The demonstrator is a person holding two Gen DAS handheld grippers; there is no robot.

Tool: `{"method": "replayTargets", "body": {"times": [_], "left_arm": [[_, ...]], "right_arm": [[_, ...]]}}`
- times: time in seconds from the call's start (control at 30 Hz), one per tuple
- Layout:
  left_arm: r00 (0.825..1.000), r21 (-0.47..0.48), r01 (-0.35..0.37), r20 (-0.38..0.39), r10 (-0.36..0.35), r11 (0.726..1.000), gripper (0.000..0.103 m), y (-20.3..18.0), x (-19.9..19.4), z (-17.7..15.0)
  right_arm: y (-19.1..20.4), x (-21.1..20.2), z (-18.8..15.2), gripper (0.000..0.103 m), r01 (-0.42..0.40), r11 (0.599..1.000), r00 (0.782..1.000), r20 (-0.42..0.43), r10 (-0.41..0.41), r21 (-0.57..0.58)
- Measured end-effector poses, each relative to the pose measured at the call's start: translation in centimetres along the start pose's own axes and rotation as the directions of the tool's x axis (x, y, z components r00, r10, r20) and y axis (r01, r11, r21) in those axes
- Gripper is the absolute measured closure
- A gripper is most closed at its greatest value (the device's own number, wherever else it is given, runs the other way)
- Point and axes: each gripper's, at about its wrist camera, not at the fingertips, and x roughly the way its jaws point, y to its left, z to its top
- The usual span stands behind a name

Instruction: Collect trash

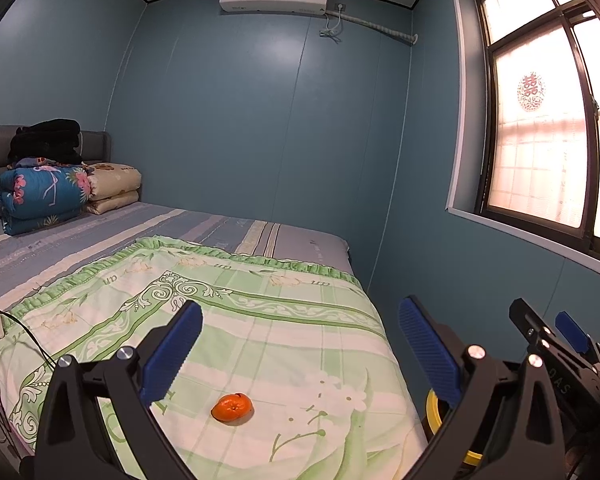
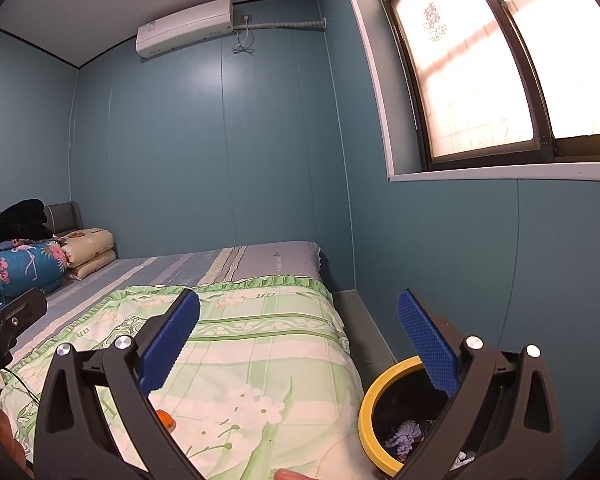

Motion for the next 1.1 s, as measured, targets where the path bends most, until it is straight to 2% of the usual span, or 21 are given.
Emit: {"method": "replayTargets", "body": {"times": [1.1], "left_arm": [[1.000,0.009,0.014,-0.007,-0.013,1.000,0.008,-0.90,0.24,-0.32]], "right_arm": [[-0.78,0.84,-0.07,0.008,0.009,0.999,0.999,-0.042,-0.007,0.031]]}}
